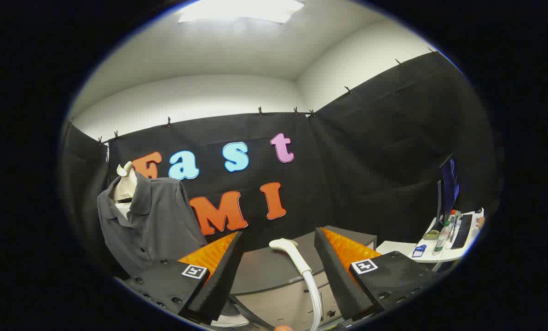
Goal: Iron the clothes twice with a garment steamer, once on the left side and once on the right side.
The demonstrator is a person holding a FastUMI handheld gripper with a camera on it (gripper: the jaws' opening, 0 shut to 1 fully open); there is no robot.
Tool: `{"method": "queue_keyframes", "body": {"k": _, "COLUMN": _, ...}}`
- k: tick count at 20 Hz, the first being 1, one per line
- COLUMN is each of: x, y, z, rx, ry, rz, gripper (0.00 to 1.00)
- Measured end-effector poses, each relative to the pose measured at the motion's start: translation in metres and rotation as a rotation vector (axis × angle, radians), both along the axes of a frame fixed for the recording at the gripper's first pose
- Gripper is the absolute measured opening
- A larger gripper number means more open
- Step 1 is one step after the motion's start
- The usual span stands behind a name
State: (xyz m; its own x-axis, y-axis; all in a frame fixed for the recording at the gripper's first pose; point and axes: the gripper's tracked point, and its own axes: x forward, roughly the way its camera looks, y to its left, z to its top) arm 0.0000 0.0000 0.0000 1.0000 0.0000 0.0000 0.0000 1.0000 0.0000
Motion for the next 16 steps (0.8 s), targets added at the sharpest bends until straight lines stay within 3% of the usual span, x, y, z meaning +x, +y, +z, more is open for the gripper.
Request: {"method": "queue_keyframes", "body": {"k": 16, "x": 0.012, "y": 0.016, "z": -0.007, "rx": -0.034, "ry": 0.022, "rz": 0.010, "gripper": 0.98}}
